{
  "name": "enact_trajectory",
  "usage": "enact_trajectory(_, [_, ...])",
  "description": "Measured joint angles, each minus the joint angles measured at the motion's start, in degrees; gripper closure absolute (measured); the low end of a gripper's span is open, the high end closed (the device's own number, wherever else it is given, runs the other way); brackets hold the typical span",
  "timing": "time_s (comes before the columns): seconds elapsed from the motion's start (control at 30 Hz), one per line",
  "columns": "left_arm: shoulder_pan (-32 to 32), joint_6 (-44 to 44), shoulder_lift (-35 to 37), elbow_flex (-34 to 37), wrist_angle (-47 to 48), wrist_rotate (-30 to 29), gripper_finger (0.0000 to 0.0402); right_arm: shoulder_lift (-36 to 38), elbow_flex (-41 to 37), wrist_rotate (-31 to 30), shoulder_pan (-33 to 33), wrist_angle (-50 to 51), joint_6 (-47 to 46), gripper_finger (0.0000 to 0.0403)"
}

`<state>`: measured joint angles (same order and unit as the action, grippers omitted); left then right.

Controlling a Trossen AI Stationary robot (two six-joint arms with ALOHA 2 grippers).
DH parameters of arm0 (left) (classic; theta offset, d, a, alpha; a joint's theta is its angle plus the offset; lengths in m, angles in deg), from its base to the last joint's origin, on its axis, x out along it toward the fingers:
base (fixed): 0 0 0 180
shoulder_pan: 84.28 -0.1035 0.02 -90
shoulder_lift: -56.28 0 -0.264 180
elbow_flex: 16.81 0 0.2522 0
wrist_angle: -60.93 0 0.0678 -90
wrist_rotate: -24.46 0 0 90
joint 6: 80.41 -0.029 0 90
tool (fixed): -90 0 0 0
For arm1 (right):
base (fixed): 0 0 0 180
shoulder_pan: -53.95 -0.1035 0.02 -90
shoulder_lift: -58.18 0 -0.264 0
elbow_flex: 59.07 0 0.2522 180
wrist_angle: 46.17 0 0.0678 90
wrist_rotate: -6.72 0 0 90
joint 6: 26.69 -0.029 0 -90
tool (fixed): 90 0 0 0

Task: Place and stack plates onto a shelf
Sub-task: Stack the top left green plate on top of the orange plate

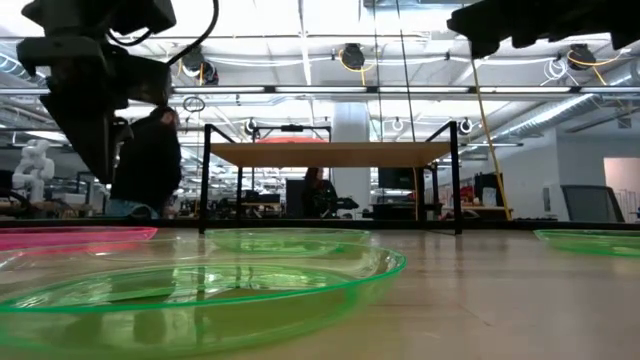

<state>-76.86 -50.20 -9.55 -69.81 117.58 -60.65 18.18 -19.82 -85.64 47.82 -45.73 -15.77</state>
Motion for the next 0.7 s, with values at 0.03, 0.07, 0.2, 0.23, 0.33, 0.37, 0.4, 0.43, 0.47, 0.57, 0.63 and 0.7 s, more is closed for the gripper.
enact_trajectory(0.03, [0.33,0.51,0.53,-0.02,0.70,0.06,0.0247,0.55,0.00,-0.81,0.00,0.83,-0.30,0.0325])
enact_trajectory(0.07, [0.72,0.89,1.03,-0.02,1.32,0.05,0.0247,1.05,0.00,-1.53,0.00,1.62,-0.56,0.0325])
enact_trajectory(0.2, [3.04,1.64,1.94,-0.02,2.50,0.80,0.0247,1.97,-0.92,-3.97,0.04,2.40,-1.23,0.0325])
enact_trajectory(0.23, [3.93,1.67,1.95,-0.02,2.66,1.17,0.0247,2.11,-1.51,-3.98,0.04,1.91,-1.23,0.0325])
enact_trajectory(0.33, [7.69,2.14,1.95,-0.02,3.41,1.34,0.0247,2.28,-3.03,-3.94,0.04,-0.61,-1.23,0.0325])
enact_trajectory(0.37, [9.31,2.80,1.95,-0.01,3.45,1.25,0.0247,2.31,-3.51,-3.93,0.04,-1.54,-1.23,0.0325])
enact_trajectory(0.4, [10.89,3.57,1.95,-0.01,3.40,1.06,0.0247,2.31,-3.96,-3.94,0.04,-2.72,-1.21,0.0325])
enact_trajectory(0.43, [12.59,4.47,1.95,-0.04,3.43,0.70,0.0247,2.31,-4.32,-3.93,0.04,-3.76,-1.06,0.0325])
enact_trajectory(0.47, [14.34,5.26,1.95,-0.20,3.59,0.08,0.0247,2.31,-4.66,-3.93,0.04,-4.82,-0.88,0.0325])
enact_trajectory(0.57, [19.62,6.47,1.71,-1.12,3.48,-2.83,0.0248,2.31,-5.26,-3.95,0.04,-6.79,-0.62,0.0325])
enact_trajectory(0.63, [22.84,6.30,0.72,-1.70,3.55,-4.94,0.0248,2.30,-5.31,-3.97,0.04,-6.91,-0.60,0.0325])
enact_trajectory(0.7, [25.71,6.11,-0.45,-1.78,3.64,-6.89,0.0248,2.29,-5.31,-4.02,0.04,-7.00,-0.60,0.0325])
